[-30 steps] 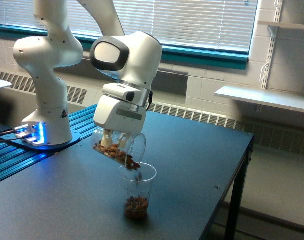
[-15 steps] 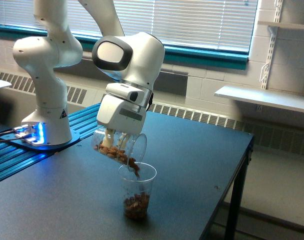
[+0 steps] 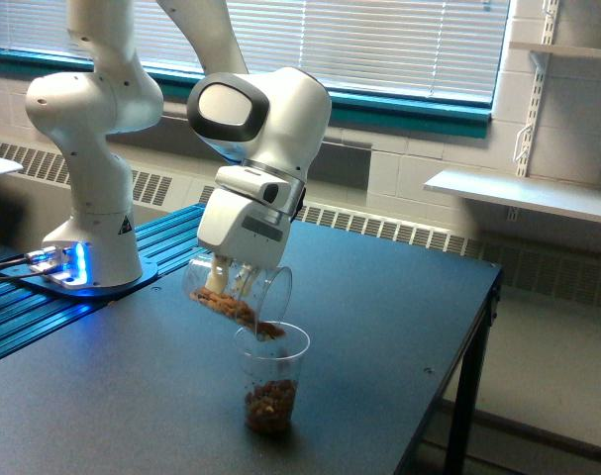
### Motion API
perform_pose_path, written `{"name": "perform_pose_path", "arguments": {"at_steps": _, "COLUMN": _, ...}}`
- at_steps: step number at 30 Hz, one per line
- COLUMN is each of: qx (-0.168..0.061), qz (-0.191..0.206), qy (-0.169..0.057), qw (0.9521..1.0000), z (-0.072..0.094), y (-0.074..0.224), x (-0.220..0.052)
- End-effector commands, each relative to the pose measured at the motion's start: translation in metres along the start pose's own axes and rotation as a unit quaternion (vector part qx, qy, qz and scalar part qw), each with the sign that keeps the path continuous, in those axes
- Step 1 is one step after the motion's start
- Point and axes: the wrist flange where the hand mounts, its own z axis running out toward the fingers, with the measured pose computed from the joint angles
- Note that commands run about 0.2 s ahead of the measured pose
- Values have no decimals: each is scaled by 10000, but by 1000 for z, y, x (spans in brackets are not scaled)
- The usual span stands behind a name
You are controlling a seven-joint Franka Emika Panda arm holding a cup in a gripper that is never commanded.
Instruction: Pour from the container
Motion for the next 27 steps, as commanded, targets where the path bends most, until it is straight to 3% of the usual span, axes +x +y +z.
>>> {"name": "perform_pose_path", "arguments": {"at_steps": 1, "qx": -63, "qz": -27, "qy": 74, "qw": 9999, "z": -5, "y": -3, "x": 4}}
{"name": "perform_pose_path", "arguments": {"at_steps": 27, "qx": -302, "qz": -421, "qy": 196, "qw": 9985, "z": -4, "y": -6, "x": 2}}
